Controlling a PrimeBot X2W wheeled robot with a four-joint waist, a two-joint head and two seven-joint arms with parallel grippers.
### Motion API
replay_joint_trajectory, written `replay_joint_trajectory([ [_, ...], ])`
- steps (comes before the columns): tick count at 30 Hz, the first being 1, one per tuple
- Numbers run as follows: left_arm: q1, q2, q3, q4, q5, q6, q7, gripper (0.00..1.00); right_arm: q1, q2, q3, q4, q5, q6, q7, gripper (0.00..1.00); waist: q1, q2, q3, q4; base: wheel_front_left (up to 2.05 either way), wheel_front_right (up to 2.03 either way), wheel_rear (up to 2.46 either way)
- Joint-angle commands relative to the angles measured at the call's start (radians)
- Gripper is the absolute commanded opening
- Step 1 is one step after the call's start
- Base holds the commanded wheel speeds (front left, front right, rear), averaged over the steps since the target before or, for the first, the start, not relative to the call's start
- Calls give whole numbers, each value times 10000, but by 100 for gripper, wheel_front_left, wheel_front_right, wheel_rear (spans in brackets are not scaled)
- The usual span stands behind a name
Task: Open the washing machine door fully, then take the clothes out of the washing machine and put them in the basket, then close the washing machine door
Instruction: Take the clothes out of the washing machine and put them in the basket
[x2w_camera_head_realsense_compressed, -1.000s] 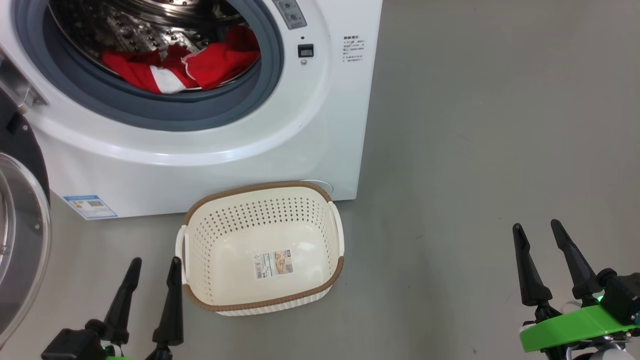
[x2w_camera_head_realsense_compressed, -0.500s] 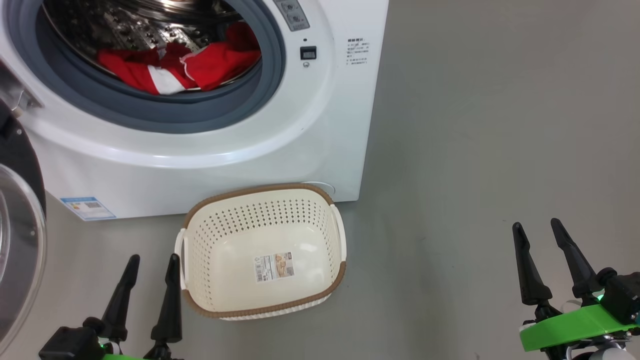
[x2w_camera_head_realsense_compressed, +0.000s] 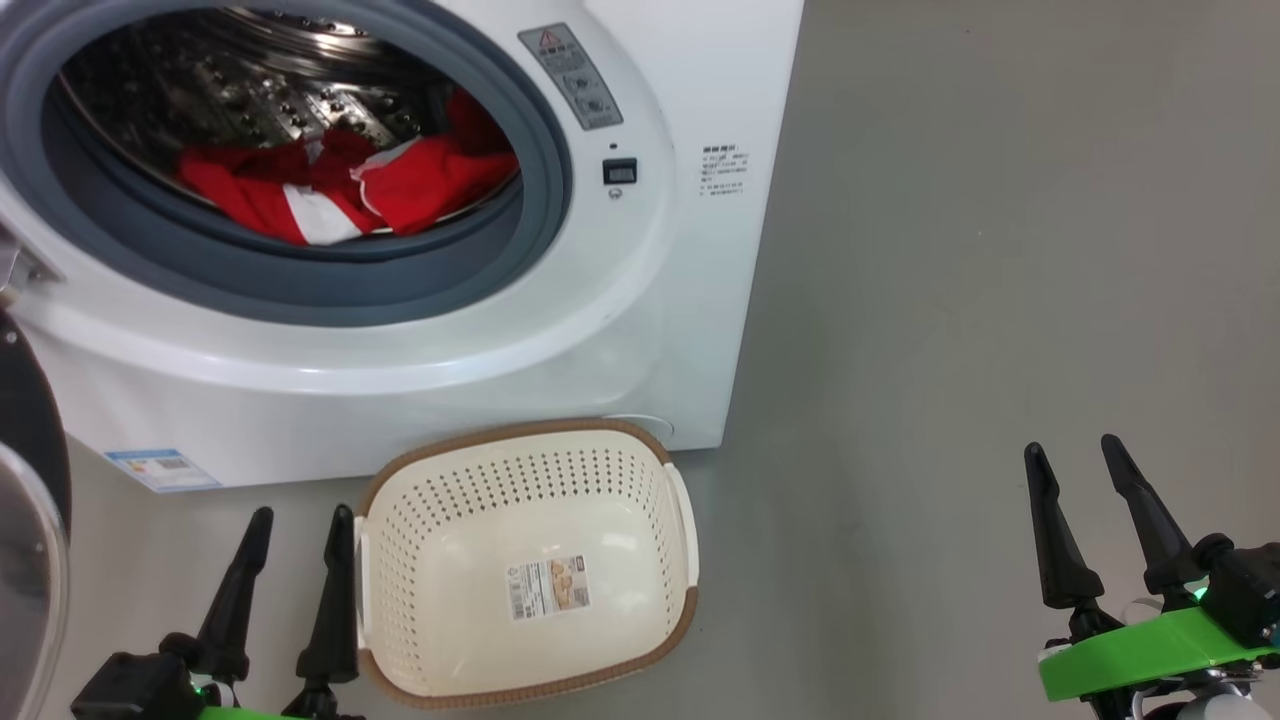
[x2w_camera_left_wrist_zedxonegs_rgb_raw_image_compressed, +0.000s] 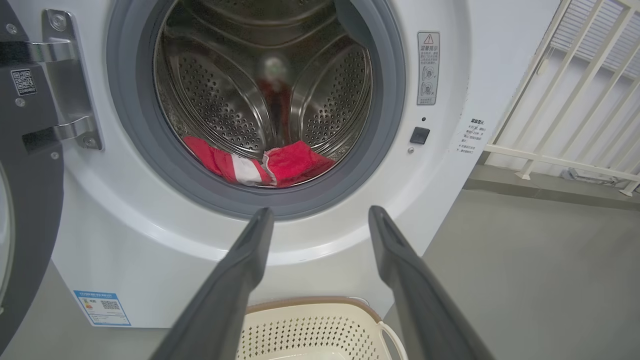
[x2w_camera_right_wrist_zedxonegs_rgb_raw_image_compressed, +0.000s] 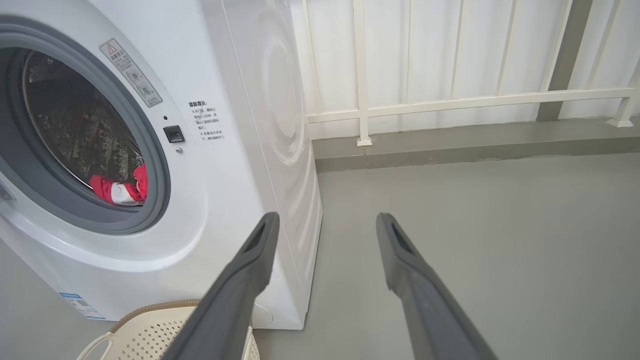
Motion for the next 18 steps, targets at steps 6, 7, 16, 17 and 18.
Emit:
replay_joint_trajectory([
  [6, -392, 251, 213, -238, 58, -54, -51, 100, -226, -118, 223, -267, -93, 63, -65, 100, 0, 0, 13, -9, 82, -82, 0],
  [7, -379, 260, 218, -239, 70, -54, -51, 100, -225, -118, 219, -266, -91, 63, -65, 100, 0, 0, 13, -7, 35, -35, 0],
  [16, -319, 224, 296, -232, 163, -54, -51, 100, -197, -118, 230, -278, -87, 63, -65, 100, 0, 0, 22, 20, 3, -3, 0],
  [17, -317, 219, 303, -229, 174, -54, -51, 100, -197, -117, 236, -281, -87, 63, -65, 100, 0, 0, 27, 20, 0, 0, 0],
  [18, -315, 215, 307, -227, 185, -54, -51, 100, -196, -117, 243, -284, -87, 63, -65, 100, 0, 0, 33, 18, 0, 0, 0],
])
